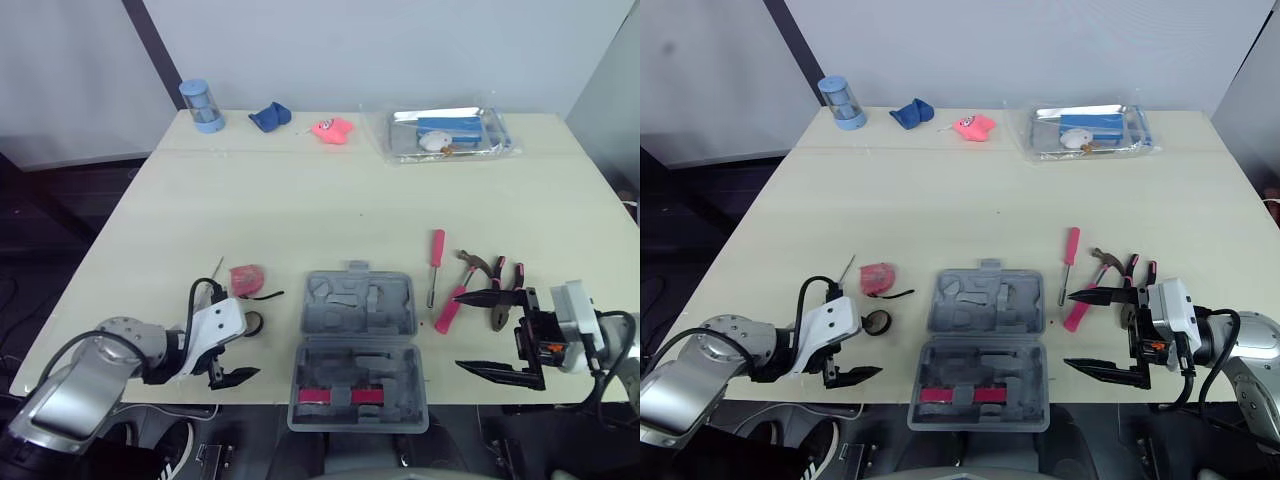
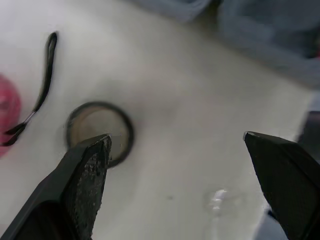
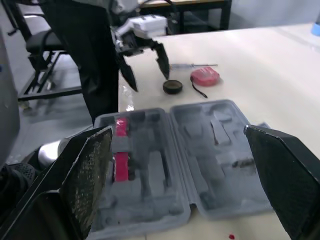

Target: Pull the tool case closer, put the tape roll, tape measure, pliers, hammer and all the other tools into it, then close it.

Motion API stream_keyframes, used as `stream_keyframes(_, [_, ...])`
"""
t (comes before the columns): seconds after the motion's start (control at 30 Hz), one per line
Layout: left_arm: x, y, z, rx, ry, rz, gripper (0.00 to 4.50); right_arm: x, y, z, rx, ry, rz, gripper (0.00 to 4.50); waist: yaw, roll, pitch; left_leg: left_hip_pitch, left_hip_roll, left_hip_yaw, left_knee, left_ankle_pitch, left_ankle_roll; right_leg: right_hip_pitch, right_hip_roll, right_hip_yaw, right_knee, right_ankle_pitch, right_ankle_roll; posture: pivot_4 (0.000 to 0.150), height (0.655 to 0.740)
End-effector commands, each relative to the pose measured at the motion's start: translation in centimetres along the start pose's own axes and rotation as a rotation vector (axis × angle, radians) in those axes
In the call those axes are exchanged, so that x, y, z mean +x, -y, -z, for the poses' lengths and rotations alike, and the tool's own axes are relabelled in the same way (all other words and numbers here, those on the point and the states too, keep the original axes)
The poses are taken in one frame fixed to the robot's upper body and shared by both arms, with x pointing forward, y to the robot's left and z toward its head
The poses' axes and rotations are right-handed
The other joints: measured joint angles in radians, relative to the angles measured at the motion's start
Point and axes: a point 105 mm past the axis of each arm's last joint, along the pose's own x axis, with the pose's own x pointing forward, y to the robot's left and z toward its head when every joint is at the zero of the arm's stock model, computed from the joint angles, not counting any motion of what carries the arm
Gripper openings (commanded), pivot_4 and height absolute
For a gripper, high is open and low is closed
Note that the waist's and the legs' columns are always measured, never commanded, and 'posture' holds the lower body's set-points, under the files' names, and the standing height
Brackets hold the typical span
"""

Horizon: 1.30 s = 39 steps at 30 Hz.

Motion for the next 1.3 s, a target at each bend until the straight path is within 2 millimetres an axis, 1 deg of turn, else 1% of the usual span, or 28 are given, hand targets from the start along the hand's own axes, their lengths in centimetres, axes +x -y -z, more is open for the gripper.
stream_keyframes(0.03, [0.5, 0.1, -0.4, 0.024, -0.023, -0.006, 4.50, 0.1, -0.2, -0.8, -0.044, 0.020, -0.035, 4.41, 0.000, 0.000, 0.000, 0.000, 0.000, 0.000, 0.000, 0.000, 0.000, 0.000, 0.000, 0.000, 0.000, 0.000, 0.000, 0.150, 0.7400])
stream_keyframes(0.17, [1.1, -0.1, 0.1, 0.025, -0.041, 0.000, 4.50, 0.0, 0.1, -0.8, -0.056, 0.021, -0.026, 4.41, -0.001, 0.000, 0.000, 0.000, 0.000, 0.000, 0.000, 0.000, 0.000, 0.000, 0.000, 0.000, 0.000, 0.000, 0.000, 0.150, 0.7400])
stream_keyframes(0.47, [2.1, -0.7, -0.2, 0.038, -0.023, 0.014, 4.50, -0.4, 0.0, -0.4, -0.067, 0.008, -0.010, 4.41, 0.002, 0.000, 0.000, 0.000, 0.000, 0.000, 0.000, 0.000, 0.000, 0.000, 0.000, 0.000, 0.000, 0.000, 0.000, 0.150, 0.7400])
stream_keyframes(0.53, [2.2, -0.6, -0.4, 0.038, -0.013, 0.028, 3.94, -0.4, -0.1, -0.3, -0.067, 0.008, -0.011, 4.50, 0.001, 0.000, 0.000, 0.000, 0.000, 0.000, 0.000, 0.000, 0.000, 0.000, 0.000, 0.000, 0.000, 0.000, 0.000, 0.150, 0.7400])
stream_keyframes(0.57, [2.3, -0.6, -0.5, 0.034, -0.006, 0.033, 3.86, -0.4, -0.2, -0.3, -0.067, 0.009, -0.011, 4.50, 0.000, 0.000, 0.000, 0.000, 0.000, 0.000, 0.000, 0.000, 0.000, 0.000, 0.000, 0.000, 0.000, 0.000, 0.000, 0.150, 0.7400])
stream_keyframes(0.7, [2.2, -0.8, -0.4, 0.048, -0.016, 0.053, 2.11, -0.3, -0.3, -0.3, -0.069, 0.010, -0.014, 4.50, 0.000, 0.000, 0.000, 0.000, 0.000, 0.000, 0.000, 0.000, 0.000, 0.000, 0.000, 0.000, 0.000, 0.000, 0.000, 0.150, 0.7400])
stream_keyframes(0.77, [2.2, -0.9, -0.3, 0.057, -0.028, 0.064, 1.09, -0.3, -0.3, -0.3, -0.070, 0.011, -0.014, 4.50, 0.000, 0.000, 0.000, 0.000, 0.000, 0.000, 0.001, 0.000, 0.000, 0.000, 0.000, 0.000, 0.000, 0.000, 0.000, 0.150, 0.7400])
stream_keyframes(0.8, [2.2, -0.9, -0.2, 0.061, -0.035, 0.068, 0.65, -0.3, -0.3, -0.3, -0.070, 0.011, -0.014, 4.50, 0.000, 0.000, 0.000, 0.000, 0.000, 0.000, 0.001, 0.000, 0.000, 0.000, 0.000, 0.000, 0.000, 0.000, 0.000, 0.150, 0.7400])
stream_keyframes(0.83, [2.1, -1.0, -0.2, 0.064, -0.039, 0.069, 0.25, -0.3, -0.3, -0.3, -0.070, 0.011, -0.013, 4.50, 0.000, 0.000, 0.000, 0.000, 0.000, 0.000, 0.001, 0.000, 0.000, 0.000, 0.000, 0.000, 0.000, 0.000, 0.000, 0.150, 0.7400])
stream_keyframes(0.87, [2.1, -1.1, -0.2, 0.066, -0.043, 0.069, 0.03, -0.3, -0.3, -0.3, -0.071, 0.011, -0.013, 4.50, 0.001, 0.000, 0.000, 0.000, 0.000, 0.000, 0.001, 0.000, 0.000, 0.000, 0.000, 0.000, 0.000, 0.000, 0.000, 0.150, 0.7400])
stream_keyframes(0.97, [2.0, -1.2, -0.2, 0.078, -0.059, 0.084, 0.03, -0.3, -0.3, -0.2, -0.070, 0.011, -0.011, 4.50, 0.000, 0.000, 0.000, 0.000, 0.000, 0.000, 0.001, 0.000, 0.000, 0.000, 0.000, 0.000, 0.000, 0.000, 0.000, 0.150, 0.7400])
stream_keyframes(1.17, [1.0, -1.3, -1.3, 0.116, -0.067, 0.121, 0.03, -0.2, -0.5, -0.3, -0.070, 0.017, -0.017, 4.50, 0.000, 0.000, 0.000, 0.000, 0.000, 0.000, 0.001, 0.000, 0.000, 0.000, 0.000, 0.000, 0.001, 0.000, 0.000, 0.150, 0.7400])
stream_keyframes(1.3, [-0.7, -2.7, -1.4, 0.144, -0.094, 0.115, 0.03, -0.2, -0.7, -0.4, -0.072, 0.023, -0.033, 4.50, 0.000, 0.000, 0.000, 0.000, 0.000, 0.000, 0.001, 0.000, 0.000, 0.000, 0.000, 0.000, 0.001, 0.000, 0.000, 0.150, 0.7400])
